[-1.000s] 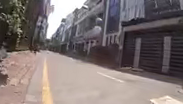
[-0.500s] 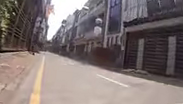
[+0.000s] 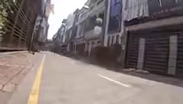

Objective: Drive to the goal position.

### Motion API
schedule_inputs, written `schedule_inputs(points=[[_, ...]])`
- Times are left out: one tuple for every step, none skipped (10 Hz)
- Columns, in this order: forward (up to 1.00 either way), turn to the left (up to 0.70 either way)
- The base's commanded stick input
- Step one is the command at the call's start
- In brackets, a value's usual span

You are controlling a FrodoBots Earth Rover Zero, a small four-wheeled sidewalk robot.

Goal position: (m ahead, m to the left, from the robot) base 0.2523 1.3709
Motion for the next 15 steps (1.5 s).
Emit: schedule_inputs(points=[[0.0, -1.0], [0.0, -1.0], [0.0, -1.0], [0.0, -1.0], [0.0, -1.0], [0.0, -1.0], [0.0, -1.0], [0.0, -1.0], [0.0, -1.0], [0.0, -1.0], [0.0, -1.0], [0.0, -1.0], [0.0, -1.0], [0.0, -1.0], [0.0, -1.0]])
